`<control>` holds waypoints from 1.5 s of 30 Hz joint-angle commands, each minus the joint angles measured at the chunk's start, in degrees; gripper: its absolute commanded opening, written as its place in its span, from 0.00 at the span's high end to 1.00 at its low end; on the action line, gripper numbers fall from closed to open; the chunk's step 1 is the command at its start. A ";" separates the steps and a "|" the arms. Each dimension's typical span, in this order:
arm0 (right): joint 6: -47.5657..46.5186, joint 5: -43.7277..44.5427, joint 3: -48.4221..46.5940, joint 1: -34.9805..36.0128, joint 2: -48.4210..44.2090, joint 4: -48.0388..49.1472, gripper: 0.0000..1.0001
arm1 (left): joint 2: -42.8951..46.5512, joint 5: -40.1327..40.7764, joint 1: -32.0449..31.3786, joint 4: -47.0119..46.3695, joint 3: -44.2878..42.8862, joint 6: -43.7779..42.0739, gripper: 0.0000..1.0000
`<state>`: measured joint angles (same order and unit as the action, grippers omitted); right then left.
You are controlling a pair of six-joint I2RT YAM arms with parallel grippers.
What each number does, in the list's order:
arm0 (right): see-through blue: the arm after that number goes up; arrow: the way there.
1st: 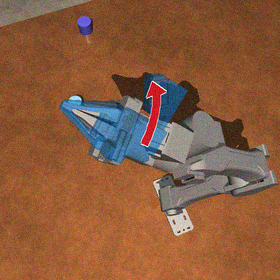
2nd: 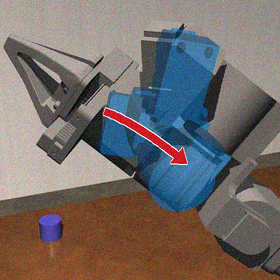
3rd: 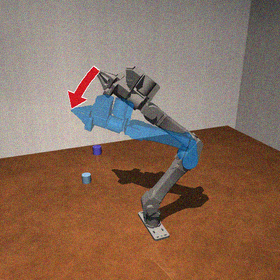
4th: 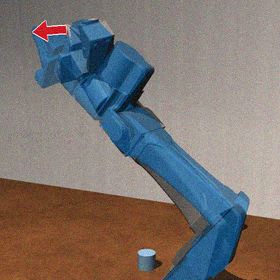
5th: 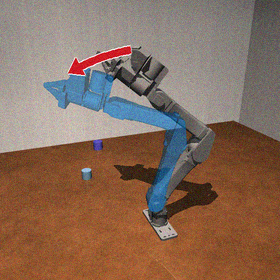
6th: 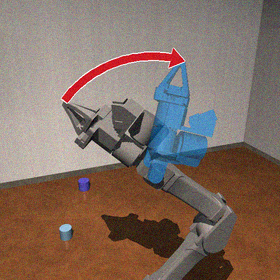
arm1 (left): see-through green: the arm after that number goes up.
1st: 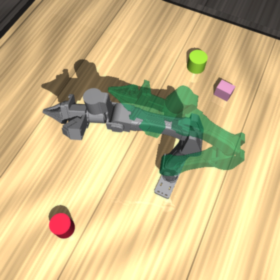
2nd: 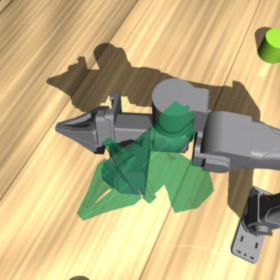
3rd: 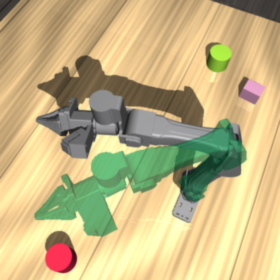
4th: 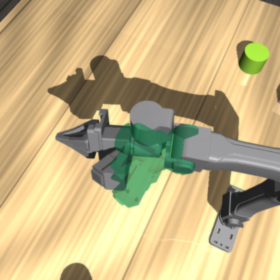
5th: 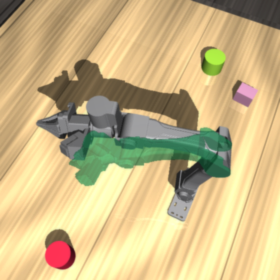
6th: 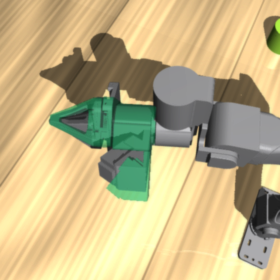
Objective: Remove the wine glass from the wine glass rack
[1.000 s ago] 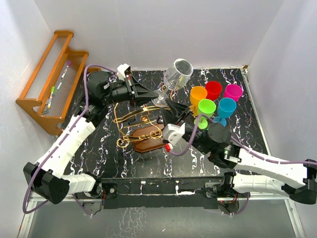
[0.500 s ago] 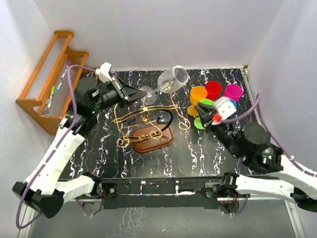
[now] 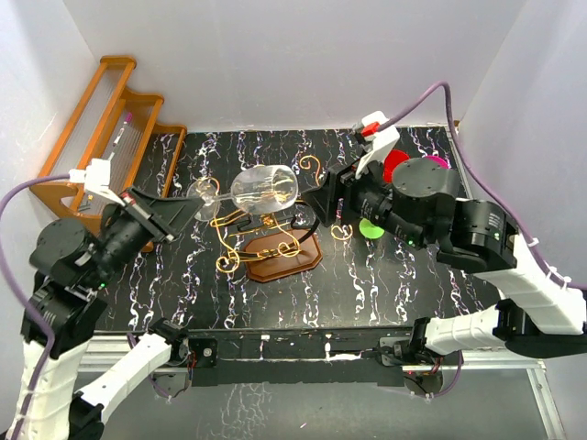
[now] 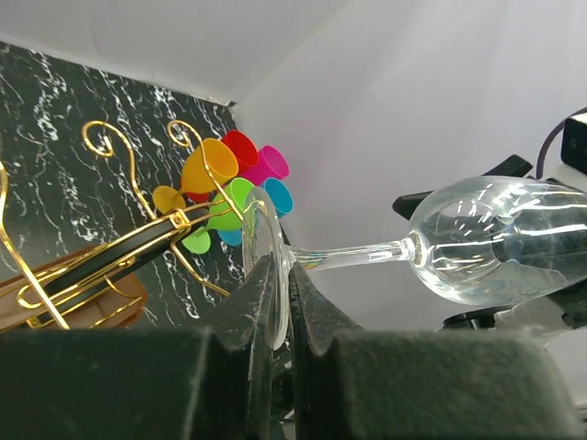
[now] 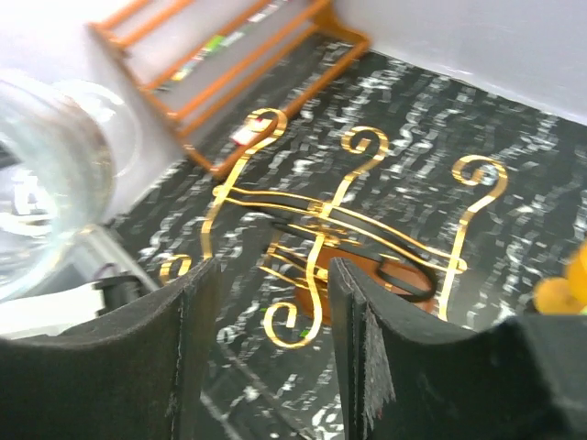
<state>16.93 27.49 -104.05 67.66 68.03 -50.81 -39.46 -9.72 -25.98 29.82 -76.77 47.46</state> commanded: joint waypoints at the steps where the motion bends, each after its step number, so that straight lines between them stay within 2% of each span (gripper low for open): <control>1: 4.92 -13.39 -8.44 0.28 -0.74 2.11 0.47 | 1.40 4.49 0.22 5.65 -3.72 -3.69 1.00; 6: 4.43 -12.20 -9.84 0.28 0.05 2.40 0.46 | 1.91 5.00 0.23 8.33 -6.03 -4.88 1.00; 13: 3.98 -18.80 -4.79 0.28 -2.83 8.92 0.47 | 2.72 6.04 0.23 10.38 -7.01 -6.45 1.00; 29: 2.09 -22.41 -7.30 0.28 6.99 8.92 0.47 | 2.72 2.23 0.23 8.91 -6.91 -6.68 1.00; 30: 2.17 -22.97 -7.45 0.28 7.63 9.08 0.50 | 2.79 1.84 0.20 8.56 -6.59 -6.66 1.00; 32: 2.31 -24.35 -8.18 0.33 8.86 9.35 0.83 | 2.69 1.49 0.23 8.22 -6.17 -6.59 1.00; 33: 2.51 -24.75 -8.34 0.29 9.21 9.57 0.91 | 2.47 1.77 0.23 8.52 -6.16 -6.59 1.00; 34: 2.79 -24.90 -8.40 0.28 9.49 9.96 0.92 | 2.21 2.17 0.23 9.20 -6.24 -6.57 1.00; 36: 3.61 -23.27 -8.82 0.20 9.84 9.85 0.92 | 1.52 3.38 0.18 11.29 -6.77 -6.93 0.81; 38: 3.84 -20.23 -8.67 0.19 9.58 9.91 0.92 | 1.01 5.22 0.22 13.86 -7.21 -7.55 0.71; 44: 3.87 -10.80 -7.42 0.11 6.42 10.11 0.92 | 2.02 14.89 0.23 20.84 -7.37 -8.07 0.52; 45: 3.73 -8.51 -7.01 0.11 5.47 9.97 0.92 | 2.35 16.76 0.23 21.87 -7.65 -8.15 0.51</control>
<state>19.88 10.33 -110.15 67.57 77.78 -45.21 -37.65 -0.99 -25.80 46.87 -82.52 39.94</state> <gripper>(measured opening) 0.190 0.468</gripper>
